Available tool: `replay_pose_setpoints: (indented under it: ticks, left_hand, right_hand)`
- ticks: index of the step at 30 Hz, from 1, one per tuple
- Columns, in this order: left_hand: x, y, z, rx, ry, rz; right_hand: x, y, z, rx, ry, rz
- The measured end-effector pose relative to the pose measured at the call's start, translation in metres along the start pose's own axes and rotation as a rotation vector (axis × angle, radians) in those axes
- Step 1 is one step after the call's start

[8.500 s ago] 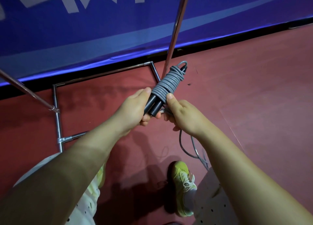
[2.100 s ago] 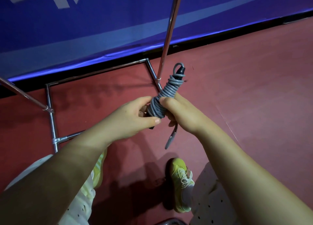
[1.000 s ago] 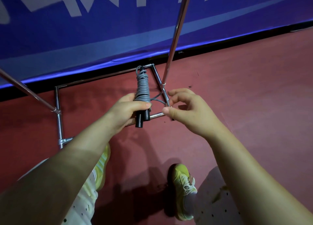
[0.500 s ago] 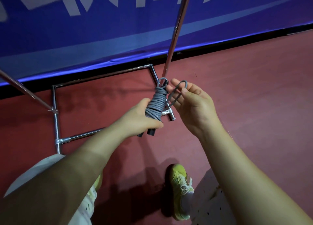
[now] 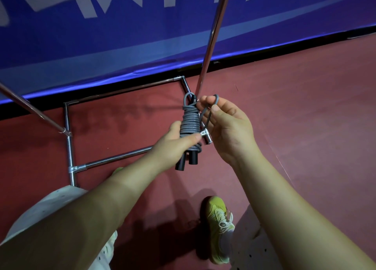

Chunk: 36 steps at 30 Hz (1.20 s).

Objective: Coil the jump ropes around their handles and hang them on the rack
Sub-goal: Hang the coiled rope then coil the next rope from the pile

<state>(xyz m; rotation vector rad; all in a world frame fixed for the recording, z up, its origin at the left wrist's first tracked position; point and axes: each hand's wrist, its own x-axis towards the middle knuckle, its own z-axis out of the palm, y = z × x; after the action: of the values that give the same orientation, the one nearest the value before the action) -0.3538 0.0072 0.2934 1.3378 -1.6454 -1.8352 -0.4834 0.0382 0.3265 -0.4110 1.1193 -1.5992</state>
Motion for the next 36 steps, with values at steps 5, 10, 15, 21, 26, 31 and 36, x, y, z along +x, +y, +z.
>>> replay_pose_setpoints:
  ticks: [5,10,15,21,26,31,36]
  left_hand:
    - [0.004,0.001,0.001,-0.287,0.042,0.012]
    - [-0.002,0.016,0.007,-0.444,-0.054,-0.045]
    - [0.010,0.004,0.001,-0.060,-0.013,-0.011]
    - [0.010,0.001,-0.007,0.221,0.052,-0.058]
    - [0.005,0.003,-0.004,0.013,0.023,-0.006]
    - [0.003,0.007,-0.002,-0.164,-0.008,0.009]
    - [0.005,0.007,-0.002,-0.237,-0.008,-0.021]
  right_hand:
    - [0.003,-0.009,-0.003,0.121,0.167,0.056]
    - [0.009,-0.017,-0.015,0.254,0.355,0.053]
    - [0.001,-0.013,-0.014,-0.415,0.096,-0.165]
    - [-0.001,-0.007,-0.014,-0.644,0.039,-0.119]
    - [-0.003,-0.005,-0.006,-0.569,0.044,-0.112]
    - [-0.004,-0.005,-0.007,-0.604,0.053,-0.158]
    - [-0.006,-0.004,-0.007,-0.679,0.077,-0.201]
